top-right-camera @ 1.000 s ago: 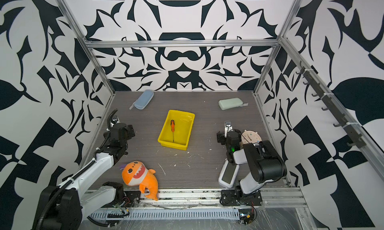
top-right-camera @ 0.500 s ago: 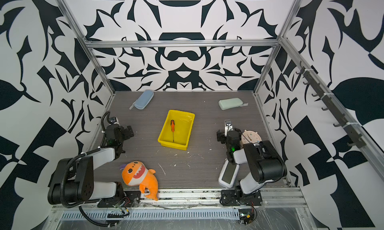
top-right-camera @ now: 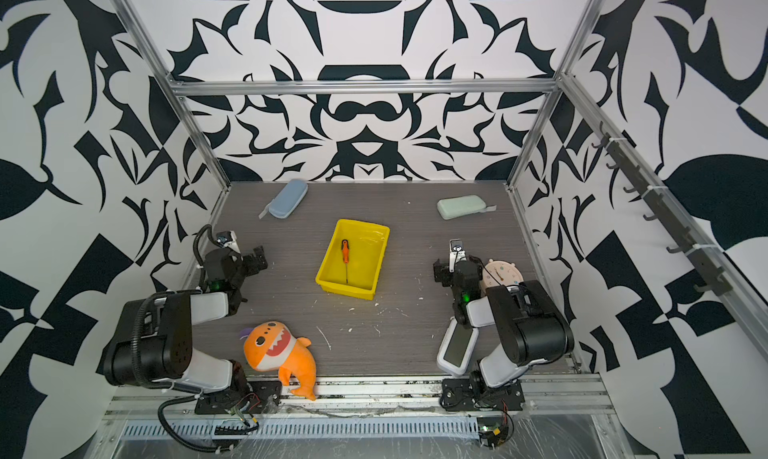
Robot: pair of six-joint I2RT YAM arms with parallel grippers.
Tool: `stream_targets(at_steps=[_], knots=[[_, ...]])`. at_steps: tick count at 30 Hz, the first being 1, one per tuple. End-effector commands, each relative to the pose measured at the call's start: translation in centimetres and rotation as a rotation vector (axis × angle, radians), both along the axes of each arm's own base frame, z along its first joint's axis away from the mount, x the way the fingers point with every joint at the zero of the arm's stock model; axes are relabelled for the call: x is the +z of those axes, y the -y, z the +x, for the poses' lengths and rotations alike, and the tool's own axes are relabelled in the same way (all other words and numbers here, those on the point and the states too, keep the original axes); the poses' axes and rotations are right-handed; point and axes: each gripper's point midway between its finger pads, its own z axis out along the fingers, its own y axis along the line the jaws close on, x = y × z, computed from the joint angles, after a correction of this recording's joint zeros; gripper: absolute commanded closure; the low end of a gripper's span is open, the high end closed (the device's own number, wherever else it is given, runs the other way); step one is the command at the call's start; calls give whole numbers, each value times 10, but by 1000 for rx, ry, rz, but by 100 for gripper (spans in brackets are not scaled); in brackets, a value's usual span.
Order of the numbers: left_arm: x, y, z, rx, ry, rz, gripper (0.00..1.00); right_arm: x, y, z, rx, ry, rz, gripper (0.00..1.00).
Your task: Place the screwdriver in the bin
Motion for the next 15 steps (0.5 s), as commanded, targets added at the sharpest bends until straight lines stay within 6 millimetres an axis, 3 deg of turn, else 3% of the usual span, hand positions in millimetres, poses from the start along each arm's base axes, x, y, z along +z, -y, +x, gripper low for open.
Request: stream_targets(at_steps=[1, 7, 10, 15], knots=[[17, -3, 8, 20, 132, -1, 0, 23, -3, 12, 5, 78, 9, 0], [15, 1, 9, 11, 106, 5, 0, 23, -3, 12, 5, 80, 10, 0], [13, 24, 16, -134, 70, 13, 0, 23, -2, 12, 4, 79, 10, 0], [13, 25, 15, -140, 71, 19, 0, 22, -3, 13, 5, 70, 12, 0]])
